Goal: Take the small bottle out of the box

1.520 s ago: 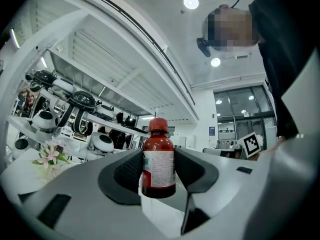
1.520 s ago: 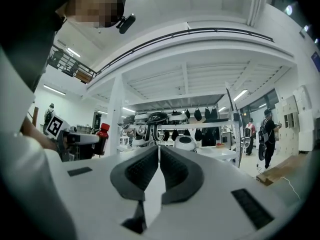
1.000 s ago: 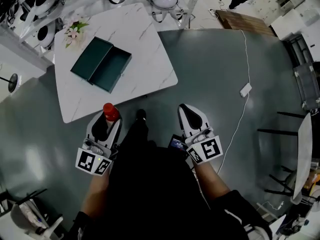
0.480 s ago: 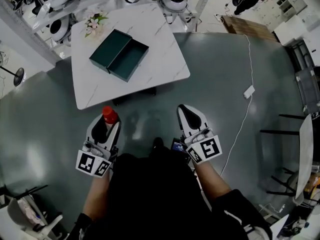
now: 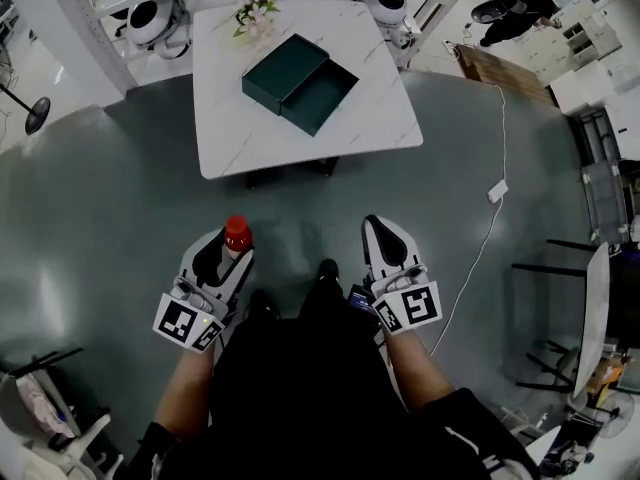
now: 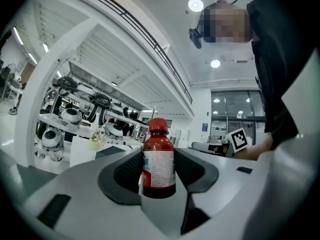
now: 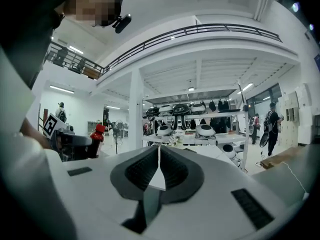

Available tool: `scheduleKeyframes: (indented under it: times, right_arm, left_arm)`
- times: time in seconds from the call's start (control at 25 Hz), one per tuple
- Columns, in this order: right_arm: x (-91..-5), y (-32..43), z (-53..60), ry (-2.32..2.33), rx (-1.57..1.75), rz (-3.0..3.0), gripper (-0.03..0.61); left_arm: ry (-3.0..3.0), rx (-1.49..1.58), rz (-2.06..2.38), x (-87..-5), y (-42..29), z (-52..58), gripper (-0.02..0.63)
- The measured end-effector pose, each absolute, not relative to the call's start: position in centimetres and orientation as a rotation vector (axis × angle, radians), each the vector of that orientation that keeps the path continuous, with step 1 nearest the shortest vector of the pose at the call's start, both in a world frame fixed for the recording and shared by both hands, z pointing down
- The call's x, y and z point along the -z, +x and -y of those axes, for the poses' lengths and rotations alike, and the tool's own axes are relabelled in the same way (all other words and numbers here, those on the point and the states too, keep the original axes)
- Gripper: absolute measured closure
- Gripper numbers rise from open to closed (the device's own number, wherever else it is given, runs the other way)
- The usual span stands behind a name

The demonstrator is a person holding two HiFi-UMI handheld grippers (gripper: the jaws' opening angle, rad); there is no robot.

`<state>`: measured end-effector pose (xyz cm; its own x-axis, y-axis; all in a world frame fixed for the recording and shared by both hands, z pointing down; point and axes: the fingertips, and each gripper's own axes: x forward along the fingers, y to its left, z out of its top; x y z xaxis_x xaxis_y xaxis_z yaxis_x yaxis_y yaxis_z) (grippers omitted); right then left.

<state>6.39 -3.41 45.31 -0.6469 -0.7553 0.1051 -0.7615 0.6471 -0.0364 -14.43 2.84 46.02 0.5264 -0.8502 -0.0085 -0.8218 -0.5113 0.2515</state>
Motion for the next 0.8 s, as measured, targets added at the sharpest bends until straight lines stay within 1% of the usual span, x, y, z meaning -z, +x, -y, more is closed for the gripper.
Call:
scheduleKeyframes:
  times: [0.16,0.4,0.6,0.8]
  right_arm:
    - [-45.5,4.6,0.7,1.283,-0.109,2.734,0.540]
    - [-46.2,5.4,-2.4,1.311,-0.118,2.686,0.541]
    - [-46.3,8.5,-2.3,1.306,-0.114,2.725,0.540]
    - [-43.0,13.6,-2.1,1.276,-0.018,2.811,0.540]
  left_arm:
    - [2.512,0.213,1.398,-47.8,-16.4,-5.3,0.399]
    - [2.525,0.188,1.342,-49.4,-15.3,-6.3,0.399]
    - [2.568,0.146,1.366,-48.5,-12.1,-6.2,0.399]
    - [2.571,0.175,1.382,-45.8,-7.6,-5.8,0.399]
